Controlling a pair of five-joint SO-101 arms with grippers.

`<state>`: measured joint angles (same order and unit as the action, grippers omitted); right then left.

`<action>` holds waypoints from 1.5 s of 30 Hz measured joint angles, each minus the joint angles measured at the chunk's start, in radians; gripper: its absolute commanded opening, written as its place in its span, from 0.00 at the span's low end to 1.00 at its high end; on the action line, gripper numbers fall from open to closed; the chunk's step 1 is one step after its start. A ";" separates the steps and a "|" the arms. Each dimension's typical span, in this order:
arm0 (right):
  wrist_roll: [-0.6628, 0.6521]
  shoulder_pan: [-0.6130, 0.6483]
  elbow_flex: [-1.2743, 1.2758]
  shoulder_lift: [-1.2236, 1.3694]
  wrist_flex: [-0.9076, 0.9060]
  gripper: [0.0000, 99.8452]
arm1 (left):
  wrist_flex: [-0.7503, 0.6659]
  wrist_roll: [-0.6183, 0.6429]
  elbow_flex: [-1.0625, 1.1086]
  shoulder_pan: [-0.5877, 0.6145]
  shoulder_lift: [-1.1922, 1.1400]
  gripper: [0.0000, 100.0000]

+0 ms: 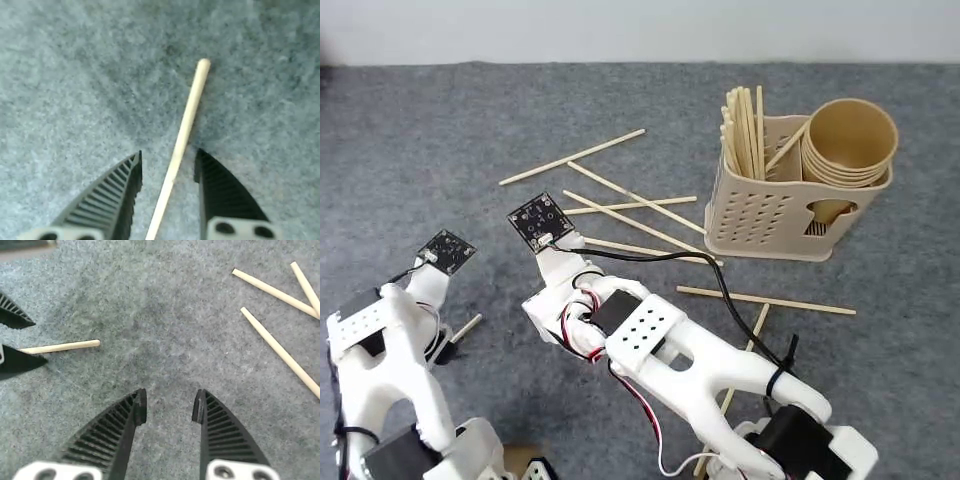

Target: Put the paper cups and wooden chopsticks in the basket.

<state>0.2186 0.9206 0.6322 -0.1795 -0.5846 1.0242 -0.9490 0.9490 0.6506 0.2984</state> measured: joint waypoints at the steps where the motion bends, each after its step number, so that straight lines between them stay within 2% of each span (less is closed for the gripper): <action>1: 0.000 0.000 0.000 0.000 0.000 0.17 | -0.002 -0.005 0.000 0.000 0.000 0.15; 8: 0.000 0.000 0.000 0.000 0.000 0.17 | 0.000 -0.037 0.000 0.000 0.000 0.15; 15: 0.000 0.000 0.000 0.000 0.000 0.17 | 0.097 -0.037 0.000 0.002 0.000 0.15; 22: -0.032 0.000 0.000 0.000 -0.017 0.18 | 0.048 -0.037 0.000 0.009 0.000 0.15; 26: -0.078 0.000 -0.095 0.000 -0.175 0.18 | 0.153 -0.037 -0.026 0.015 0.000 0.15; 33: -0.094 -0.060 -0.442 0.000 -0.578 0.18 | 0.459 -0.037 -0.284 0.015 0.000 0.15; 37: -0.094 -0.103 -0.529 0.000 -0.723 0.18 | 0.500 -0.041 -0.336 0.015 0.000 0.16; 45: -0.095 -0.164 -0.535 -0.008 -0.931 0.18 | 0.496 -0.132 -0.334 0.015 -0.038 0.16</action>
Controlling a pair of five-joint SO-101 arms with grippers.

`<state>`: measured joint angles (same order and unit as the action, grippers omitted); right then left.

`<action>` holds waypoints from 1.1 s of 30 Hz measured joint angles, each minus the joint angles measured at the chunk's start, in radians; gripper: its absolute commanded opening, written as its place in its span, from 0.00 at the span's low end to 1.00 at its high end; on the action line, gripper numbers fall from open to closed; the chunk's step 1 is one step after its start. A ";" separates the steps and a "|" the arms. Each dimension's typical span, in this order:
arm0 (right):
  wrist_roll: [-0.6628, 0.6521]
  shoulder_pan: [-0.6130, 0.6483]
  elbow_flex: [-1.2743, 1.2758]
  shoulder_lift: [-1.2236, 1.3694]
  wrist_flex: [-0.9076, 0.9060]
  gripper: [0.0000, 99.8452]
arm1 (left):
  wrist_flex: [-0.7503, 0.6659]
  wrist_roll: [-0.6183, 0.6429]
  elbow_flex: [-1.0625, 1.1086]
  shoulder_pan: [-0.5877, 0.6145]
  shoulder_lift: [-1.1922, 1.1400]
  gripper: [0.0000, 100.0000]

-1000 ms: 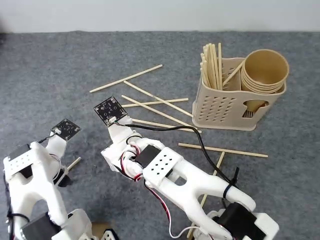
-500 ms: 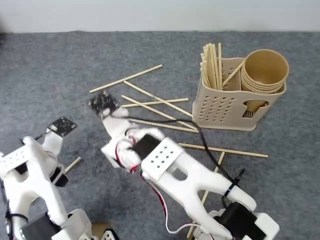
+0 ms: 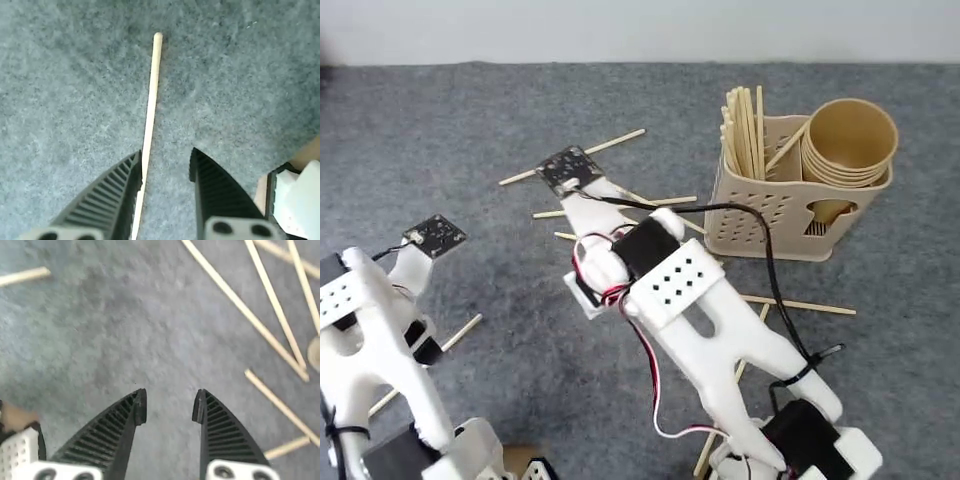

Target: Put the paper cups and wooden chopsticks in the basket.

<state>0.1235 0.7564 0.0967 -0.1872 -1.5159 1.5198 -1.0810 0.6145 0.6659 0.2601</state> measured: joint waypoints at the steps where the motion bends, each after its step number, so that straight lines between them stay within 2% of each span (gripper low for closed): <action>1: -0.006 -0.009 0.002 -0.017 -0.021 0.18 | -0.003 -0.003 -0.003 0.000 -0.031 0.18; 9: -0.066 -0.060 0.011 -0.244 -0.146 0.18 | -0.012 -0.003 -0.201 0.023 -0.391 0.18; 16: -0.068 -0.141 0.193 -0.413 -0.146 0.18 | -0.032 -0.069 -0.275 0.028 -0.575 0.15; 22: -0.069 -0.157 0.293 -0.588 -0.146 0.18 | -0.074 -0.074 -0.278 0.026 -0.629 0.01; 30: -0.069 -0.157 0.404 -0.815 -0.146 0.18 | -0.055 -0.074 -0.287 0.026 -0.628 0.01; 33: -0.069 -0.203 0.437 -0.878 -0.146 0.18 | -0.028 -0.075 -0.287 0.028 -0.578 0.01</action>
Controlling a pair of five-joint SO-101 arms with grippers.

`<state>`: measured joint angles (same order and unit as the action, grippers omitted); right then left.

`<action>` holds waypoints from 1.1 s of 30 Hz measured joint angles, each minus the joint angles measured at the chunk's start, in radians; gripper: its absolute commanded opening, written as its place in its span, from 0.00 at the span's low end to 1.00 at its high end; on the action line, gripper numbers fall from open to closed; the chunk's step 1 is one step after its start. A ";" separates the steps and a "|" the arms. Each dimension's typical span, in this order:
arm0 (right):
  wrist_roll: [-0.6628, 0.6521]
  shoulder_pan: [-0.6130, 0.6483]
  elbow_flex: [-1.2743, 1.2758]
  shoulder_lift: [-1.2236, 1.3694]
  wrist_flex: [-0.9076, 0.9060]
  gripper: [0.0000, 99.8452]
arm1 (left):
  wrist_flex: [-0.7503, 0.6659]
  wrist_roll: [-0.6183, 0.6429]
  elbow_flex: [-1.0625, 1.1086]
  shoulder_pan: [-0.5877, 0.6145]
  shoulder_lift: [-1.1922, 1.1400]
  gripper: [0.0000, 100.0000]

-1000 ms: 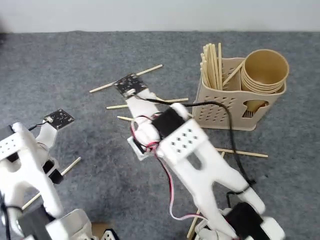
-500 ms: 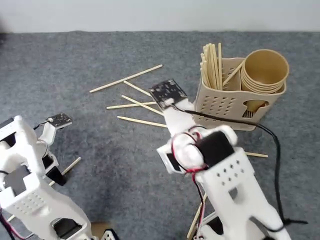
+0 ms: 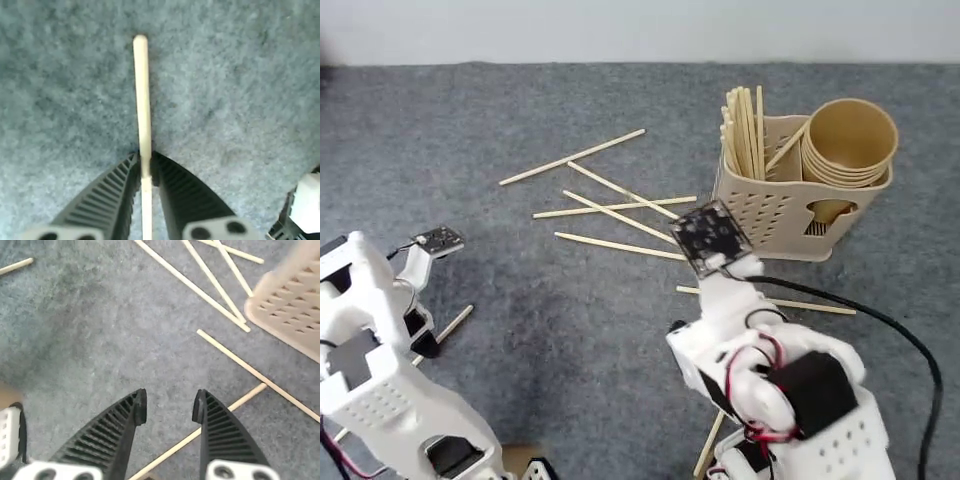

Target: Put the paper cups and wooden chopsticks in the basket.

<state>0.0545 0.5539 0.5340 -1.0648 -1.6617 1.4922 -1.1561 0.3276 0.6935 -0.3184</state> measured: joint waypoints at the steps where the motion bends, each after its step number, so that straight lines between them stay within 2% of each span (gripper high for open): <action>1: 0.000 -0.026 0.002 -0.018 0.000 0.18 | 0.015 0.000 0.000 0.000 0.026 0.01; 4: 0.000 -0.117 0.012 -0.072 -0.003 0.18 | 0.054 0.000 0.000 -0.009 0.150 0.01; 9: 0.000 -0.166 0.014 -0.103 -0.009 0.17 | 0.114 0.029 0.000 -0.069 0.397 0.01; 18: 0.000 -0.169 0.014 -0.135 -0.041 0.17 | 0.091 0.287 -0.086 -0.230 0.773 0.01; 23: 0.000 -0.173 0.014 -0.172 -0.072 0.17 | 0.086 0.543 -0.196 -0.305 0.813 0.01; 28: 0.000 -0.299 0.014 -0.219 -0.074 0.17 | -0.037 0.786 -0.282 -0.344 0.813 0.01; 33: 0.000 -0.453 0.014 -0.221 -0.074 0.17 | -0.285 1.002 -0.284 -0.423 0.813 0.01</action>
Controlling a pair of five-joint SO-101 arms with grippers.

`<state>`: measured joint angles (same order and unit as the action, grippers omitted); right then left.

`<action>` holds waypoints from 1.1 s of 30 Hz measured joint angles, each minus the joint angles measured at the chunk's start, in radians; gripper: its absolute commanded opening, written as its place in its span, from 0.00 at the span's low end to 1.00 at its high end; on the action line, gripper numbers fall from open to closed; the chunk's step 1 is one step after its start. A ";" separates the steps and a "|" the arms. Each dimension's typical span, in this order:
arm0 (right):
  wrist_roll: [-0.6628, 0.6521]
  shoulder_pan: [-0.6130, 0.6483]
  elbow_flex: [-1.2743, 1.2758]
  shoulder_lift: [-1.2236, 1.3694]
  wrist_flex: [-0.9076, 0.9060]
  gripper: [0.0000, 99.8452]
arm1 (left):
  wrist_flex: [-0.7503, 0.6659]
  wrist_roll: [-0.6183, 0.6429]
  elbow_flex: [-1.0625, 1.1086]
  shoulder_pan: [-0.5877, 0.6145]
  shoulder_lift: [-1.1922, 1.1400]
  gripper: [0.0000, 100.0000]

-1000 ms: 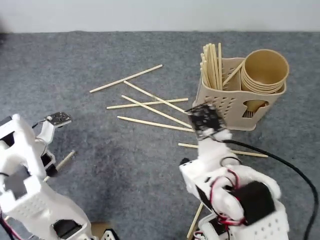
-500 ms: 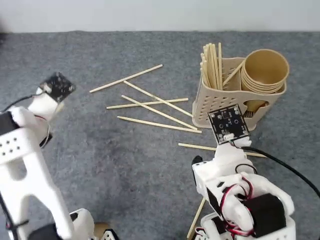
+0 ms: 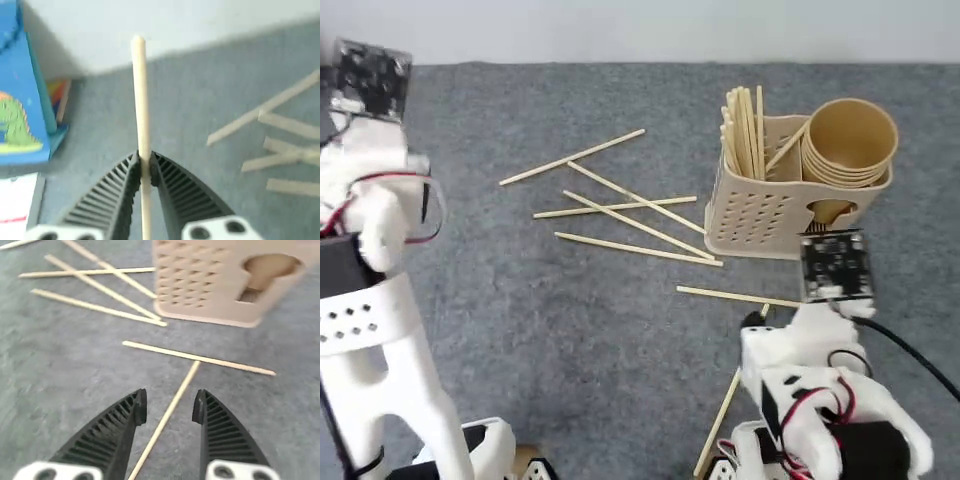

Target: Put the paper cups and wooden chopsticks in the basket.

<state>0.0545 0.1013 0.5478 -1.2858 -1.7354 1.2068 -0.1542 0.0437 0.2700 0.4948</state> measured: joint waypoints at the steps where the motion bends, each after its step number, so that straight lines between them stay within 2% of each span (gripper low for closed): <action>1: 0.000 -0.023 0.000 0.000 0.000 0.17 | -0.049 0.048 0.000 -0.023 0.000 0.01; 8: 0.000 -0.206 0.000 0.000 0.000 0.17 | -0.368 0.339 0.000 -0.238 0.000 0.01; 15: 0.000 -0.259 0.011 -0.002 -0.002 0.17 | -0.686 0.611 0.051 -0.450 0.000 0.01; 23: 0.000 -0.258 0.186 -0.002 0.117 0.17 | -1.178 0.641 0.333 -0.663 0.000 0.01; 26: 0.000 -0.259 0.244 0.000 0.175 0.17 | -1.318 0.646 0.430 -0.710 -0.014 0.01; 29: 0.000 -0.258 0.281 0.002 0.219 0.17 | -1.381 0.646 0.440 -0.740 -0.084 0.01; 33: 0.000 -0.258 0.305 0.003 0.256 0.17 | -1.396 0.647 0.417 -0.741 -0.232 0.01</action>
<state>0.0545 -0.1565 0.8531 -1.2827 -1.4791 -0.1895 0.4933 0.4611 -0.4710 0.2631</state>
